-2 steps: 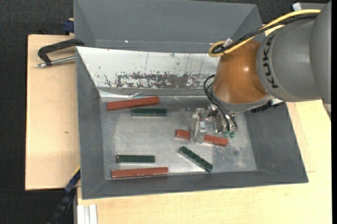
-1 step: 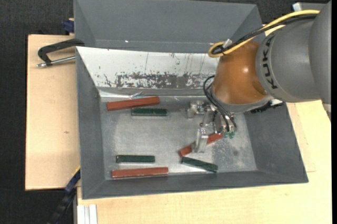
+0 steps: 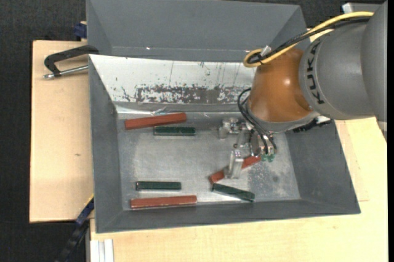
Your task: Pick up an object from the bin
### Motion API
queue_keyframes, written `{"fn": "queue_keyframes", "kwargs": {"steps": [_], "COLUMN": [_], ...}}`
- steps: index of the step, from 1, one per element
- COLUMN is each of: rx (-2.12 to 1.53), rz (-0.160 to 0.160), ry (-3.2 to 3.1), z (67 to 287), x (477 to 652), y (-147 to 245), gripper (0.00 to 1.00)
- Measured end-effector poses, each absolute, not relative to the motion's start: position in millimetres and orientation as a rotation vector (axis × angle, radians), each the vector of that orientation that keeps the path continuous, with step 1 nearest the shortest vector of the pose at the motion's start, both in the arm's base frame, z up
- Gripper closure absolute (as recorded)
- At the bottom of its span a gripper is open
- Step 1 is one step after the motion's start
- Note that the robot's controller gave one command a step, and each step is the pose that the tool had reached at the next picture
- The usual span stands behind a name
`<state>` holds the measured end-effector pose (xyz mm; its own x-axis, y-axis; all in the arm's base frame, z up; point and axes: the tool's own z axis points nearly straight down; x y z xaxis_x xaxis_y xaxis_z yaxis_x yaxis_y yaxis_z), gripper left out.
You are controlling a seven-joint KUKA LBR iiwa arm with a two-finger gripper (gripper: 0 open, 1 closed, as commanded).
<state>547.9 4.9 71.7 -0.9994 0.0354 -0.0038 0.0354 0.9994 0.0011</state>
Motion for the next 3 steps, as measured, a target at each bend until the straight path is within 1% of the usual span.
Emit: {"fn": "queue_keyframes", "kwargs": {"steps": [1,2,3], "rx": [-0.118,-0.375,-0.375], "rz": [0.0,0.001,0.001], "ry": [3.133,3.118,3.118], "z": [73.6,71.2,71.1], "x": [528.3,498.0,498.0], "y": [9.3,-19.5,-19.5], "gripper": [0.0,1.0,1.0]}}
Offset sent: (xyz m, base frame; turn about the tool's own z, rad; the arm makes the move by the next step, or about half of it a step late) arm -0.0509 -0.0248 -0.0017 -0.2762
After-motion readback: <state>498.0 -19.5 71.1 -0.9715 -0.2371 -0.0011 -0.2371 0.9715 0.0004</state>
